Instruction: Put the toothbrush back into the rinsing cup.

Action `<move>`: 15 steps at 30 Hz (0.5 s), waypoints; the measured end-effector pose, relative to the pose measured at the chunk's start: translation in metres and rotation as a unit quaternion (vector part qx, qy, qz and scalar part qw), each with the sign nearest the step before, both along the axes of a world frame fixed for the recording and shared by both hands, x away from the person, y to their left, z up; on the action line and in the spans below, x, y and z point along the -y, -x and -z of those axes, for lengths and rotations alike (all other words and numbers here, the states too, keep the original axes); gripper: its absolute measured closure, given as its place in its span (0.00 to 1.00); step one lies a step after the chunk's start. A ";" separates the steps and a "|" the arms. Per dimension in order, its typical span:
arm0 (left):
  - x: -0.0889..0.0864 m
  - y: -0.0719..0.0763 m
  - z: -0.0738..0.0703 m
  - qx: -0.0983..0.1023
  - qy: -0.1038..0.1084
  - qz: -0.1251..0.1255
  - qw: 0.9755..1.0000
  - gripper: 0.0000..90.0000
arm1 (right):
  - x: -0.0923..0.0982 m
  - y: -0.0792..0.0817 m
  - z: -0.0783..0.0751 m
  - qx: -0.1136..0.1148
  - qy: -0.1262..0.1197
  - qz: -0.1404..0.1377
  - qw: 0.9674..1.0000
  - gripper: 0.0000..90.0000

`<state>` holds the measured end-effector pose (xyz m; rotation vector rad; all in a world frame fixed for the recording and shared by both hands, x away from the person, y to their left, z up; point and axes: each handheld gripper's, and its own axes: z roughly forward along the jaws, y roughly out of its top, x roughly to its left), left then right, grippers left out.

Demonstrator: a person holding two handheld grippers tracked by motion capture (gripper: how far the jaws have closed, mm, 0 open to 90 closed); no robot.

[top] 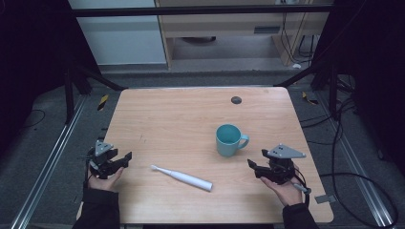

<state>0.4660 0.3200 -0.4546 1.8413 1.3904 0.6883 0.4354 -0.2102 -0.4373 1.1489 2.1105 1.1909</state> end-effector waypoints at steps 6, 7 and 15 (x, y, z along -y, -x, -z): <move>0.001 -0.001 0.000 -0.002 -0.003 0.003 1.000 0.44 | -0.020 0.002 -0.001 -0.012 -0.001 -0.043 0.999 0.41; 0.001 -0.001 0.000 -0.002 -0.002 0.002 1.000 0.44 | -0.024 0.002 0.000 -0.013 0.002 -0.051 0.999 0.41; 0.000 -0.002 0.000 -0.003 -0.002 0.004 1.000 0.45 | -0.052 0.002 0.007 -0.031 0.011 -0.099 0.995 0.42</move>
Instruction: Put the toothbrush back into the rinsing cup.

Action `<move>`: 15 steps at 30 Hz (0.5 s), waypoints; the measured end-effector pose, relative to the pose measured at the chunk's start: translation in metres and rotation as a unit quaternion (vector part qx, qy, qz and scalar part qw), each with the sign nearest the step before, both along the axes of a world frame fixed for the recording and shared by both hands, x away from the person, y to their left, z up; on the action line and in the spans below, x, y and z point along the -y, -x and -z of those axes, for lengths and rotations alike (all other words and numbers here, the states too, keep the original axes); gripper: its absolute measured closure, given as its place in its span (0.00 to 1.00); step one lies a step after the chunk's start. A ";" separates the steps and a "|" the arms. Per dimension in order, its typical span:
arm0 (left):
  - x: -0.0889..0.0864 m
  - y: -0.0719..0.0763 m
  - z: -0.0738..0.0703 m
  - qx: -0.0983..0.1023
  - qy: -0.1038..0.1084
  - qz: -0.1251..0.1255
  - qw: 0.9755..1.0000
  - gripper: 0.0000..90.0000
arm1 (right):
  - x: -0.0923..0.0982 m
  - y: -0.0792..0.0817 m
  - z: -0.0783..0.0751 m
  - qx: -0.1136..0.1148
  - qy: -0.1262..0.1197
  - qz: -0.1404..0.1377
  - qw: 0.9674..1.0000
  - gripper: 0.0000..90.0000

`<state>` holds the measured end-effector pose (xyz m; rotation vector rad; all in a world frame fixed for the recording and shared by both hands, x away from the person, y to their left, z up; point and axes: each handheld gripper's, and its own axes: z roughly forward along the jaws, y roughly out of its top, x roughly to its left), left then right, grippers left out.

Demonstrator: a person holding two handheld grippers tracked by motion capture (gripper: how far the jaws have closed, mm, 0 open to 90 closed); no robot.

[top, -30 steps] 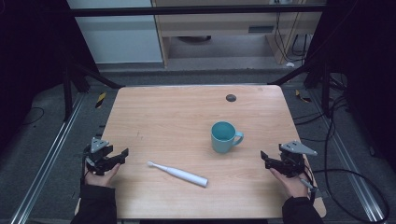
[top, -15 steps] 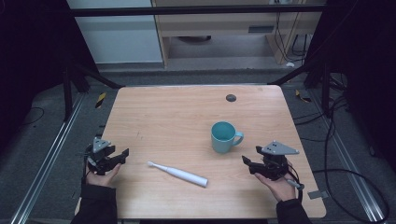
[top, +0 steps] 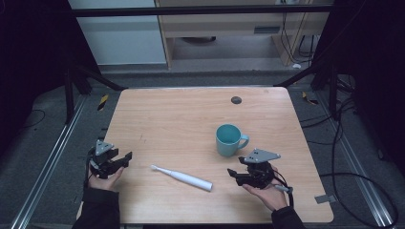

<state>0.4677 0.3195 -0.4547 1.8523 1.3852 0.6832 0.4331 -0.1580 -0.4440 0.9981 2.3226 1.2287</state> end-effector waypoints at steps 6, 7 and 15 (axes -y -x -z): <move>0.000 0.000 0.000 0.000 0.000 0.001 1.000 0.46 | -0.011 -0.001 0.003 -0.006 -0.009 -0.015 1.000 0.44; 0.000 0.000 0.000 0.000 0.000 0.001 1.000 0.47 | -0.013 -0.001 0.003 -0.006 -0.009 -0.018 1.000 0.44; 0.001 -0.001 0.000 -0.002 -0.001 0.003 1.000 0.47 | -0.030 0.000 0.007 -0.016 -0.011 -0.044 0.999 0.47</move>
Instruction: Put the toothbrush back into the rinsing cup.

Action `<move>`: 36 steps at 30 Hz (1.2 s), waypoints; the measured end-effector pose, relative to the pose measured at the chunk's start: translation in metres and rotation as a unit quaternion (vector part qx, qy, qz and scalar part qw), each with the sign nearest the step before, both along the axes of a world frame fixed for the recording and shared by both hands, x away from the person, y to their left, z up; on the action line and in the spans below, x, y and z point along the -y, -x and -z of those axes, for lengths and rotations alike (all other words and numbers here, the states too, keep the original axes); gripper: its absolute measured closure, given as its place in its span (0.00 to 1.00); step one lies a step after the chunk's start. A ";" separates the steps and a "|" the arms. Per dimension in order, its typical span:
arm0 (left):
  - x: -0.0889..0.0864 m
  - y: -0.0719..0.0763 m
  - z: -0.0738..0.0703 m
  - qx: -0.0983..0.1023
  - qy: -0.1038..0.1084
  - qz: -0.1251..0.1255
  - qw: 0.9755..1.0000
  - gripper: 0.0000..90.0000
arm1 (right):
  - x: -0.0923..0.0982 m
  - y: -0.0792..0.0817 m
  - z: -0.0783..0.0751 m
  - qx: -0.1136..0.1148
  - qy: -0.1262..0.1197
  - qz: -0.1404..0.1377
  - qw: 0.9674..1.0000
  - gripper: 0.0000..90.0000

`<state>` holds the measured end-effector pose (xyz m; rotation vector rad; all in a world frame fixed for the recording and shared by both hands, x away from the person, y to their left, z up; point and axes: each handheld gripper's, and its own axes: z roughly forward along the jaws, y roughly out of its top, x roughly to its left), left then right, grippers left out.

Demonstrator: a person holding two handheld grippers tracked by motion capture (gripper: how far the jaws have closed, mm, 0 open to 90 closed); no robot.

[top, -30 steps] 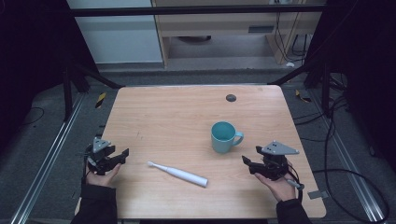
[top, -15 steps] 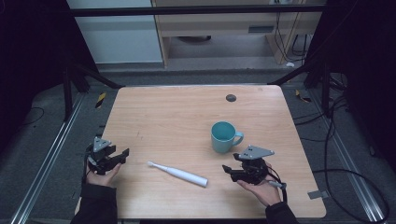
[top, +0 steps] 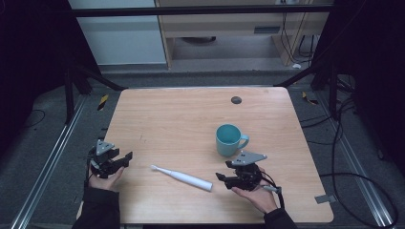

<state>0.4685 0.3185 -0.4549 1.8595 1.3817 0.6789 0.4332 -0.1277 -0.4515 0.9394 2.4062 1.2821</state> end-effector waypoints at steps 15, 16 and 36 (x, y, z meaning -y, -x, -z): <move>0.001 0.000 0.000 -0.003 -0.002 0.003 1.000 0.47 | -0.034 0.004 0.020 -0.030 0.026 -0.047 0.998 0.50; 0.001 0.000 0.000 -0.003 -0.002 0.003 1.000 0.47 | -0.034 0.004 0.020 -0.030 0.026 -0.047 0.998 0.50; 0.001 -0.001 0.001 -0.007 -0.004 0.006 1.000 0.48 | -0.052 0.000 0.042 -0.056 0.059 -0.069 0.994 0.61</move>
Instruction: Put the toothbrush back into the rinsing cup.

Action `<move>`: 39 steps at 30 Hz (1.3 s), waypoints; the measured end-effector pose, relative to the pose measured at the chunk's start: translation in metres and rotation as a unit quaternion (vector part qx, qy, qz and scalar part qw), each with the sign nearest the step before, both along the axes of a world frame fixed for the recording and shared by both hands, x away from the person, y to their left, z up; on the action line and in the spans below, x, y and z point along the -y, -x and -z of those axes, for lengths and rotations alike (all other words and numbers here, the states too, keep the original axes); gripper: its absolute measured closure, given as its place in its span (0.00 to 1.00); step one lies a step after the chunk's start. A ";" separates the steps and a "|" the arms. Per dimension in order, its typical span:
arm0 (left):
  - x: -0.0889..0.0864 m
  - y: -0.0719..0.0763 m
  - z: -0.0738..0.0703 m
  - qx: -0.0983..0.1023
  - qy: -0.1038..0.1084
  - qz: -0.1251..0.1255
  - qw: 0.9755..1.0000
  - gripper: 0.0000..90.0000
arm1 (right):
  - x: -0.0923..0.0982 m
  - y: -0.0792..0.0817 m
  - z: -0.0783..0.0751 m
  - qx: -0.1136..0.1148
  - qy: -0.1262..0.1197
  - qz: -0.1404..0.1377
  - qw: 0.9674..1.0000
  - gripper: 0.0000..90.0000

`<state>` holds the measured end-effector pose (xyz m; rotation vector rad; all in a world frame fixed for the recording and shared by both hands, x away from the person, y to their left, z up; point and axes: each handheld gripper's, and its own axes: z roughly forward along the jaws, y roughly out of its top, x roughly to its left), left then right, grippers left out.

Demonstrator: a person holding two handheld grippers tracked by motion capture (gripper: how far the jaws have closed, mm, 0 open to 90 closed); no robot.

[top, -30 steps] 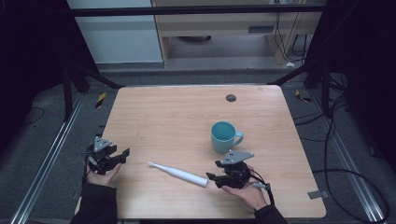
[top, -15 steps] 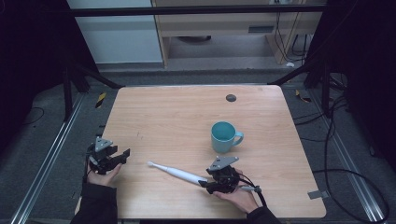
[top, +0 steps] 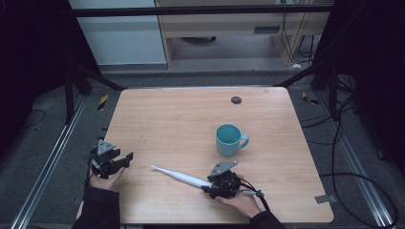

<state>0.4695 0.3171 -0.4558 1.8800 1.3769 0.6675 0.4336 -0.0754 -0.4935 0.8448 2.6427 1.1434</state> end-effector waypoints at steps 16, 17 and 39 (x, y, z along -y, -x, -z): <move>0.000 0.000 0.000 0.002 0.001 -0.001 1.000 0.48 | 0.002 0.000 0.001 -0.003 0.005 -0.026 1.000 0.73; 0.000 0.000 0.000 0.002 0.001 -0.001 1.000 0.48 | 0.003 0.000 0.001 -0.003 0.004 -0.026 1.000 0.73; -0.001 0.001 -0.001 0.004 0.002 -0.002 1.000 0.48 | 0.061 0.007 -0.006 -0.014 0.019 -0.040 0.999 0.73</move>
